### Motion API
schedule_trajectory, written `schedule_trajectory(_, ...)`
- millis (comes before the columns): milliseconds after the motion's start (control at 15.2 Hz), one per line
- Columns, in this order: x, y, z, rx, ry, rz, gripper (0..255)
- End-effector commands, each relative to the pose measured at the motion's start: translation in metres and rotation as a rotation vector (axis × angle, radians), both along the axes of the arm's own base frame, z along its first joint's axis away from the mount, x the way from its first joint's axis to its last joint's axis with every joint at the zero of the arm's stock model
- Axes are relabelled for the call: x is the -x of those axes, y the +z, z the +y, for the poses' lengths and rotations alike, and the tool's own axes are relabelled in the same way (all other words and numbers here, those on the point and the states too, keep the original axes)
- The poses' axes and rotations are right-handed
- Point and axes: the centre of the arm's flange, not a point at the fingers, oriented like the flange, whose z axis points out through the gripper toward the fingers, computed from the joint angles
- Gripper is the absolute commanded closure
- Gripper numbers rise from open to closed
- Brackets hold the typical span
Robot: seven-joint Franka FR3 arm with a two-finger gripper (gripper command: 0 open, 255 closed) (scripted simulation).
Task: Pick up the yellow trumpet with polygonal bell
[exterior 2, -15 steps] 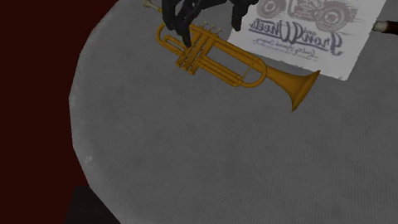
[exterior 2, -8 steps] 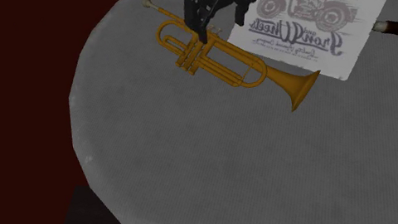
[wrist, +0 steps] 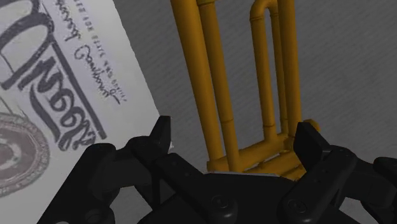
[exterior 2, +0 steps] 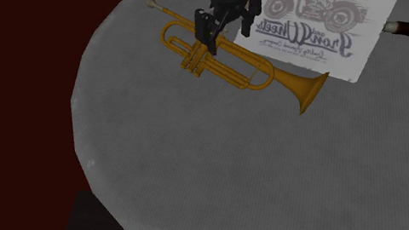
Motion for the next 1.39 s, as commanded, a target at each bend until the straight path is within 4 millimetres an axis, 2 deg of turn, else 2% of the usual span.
schedule_trajectory(0, 0.0, -0.007, -0.001, 0.0, 0.0, 0.0, 0)
schedule_trajectory(66, 0.0, -0.007, -0.001, 0.0, 0.0, 0.0, 0)
schedule_trajectory(132, 0.0, -0.007, -0.001, 0.0, 0.0, 0.0, 255)
schedule_trajectory(726, 0.0, -0.007, -0.001, 0.0, 0.0, 0.0, 255)
schedule_trajectory(1320, 0.0, 0.041, -0.001, 0.0, 0.0, 0.0, 255)
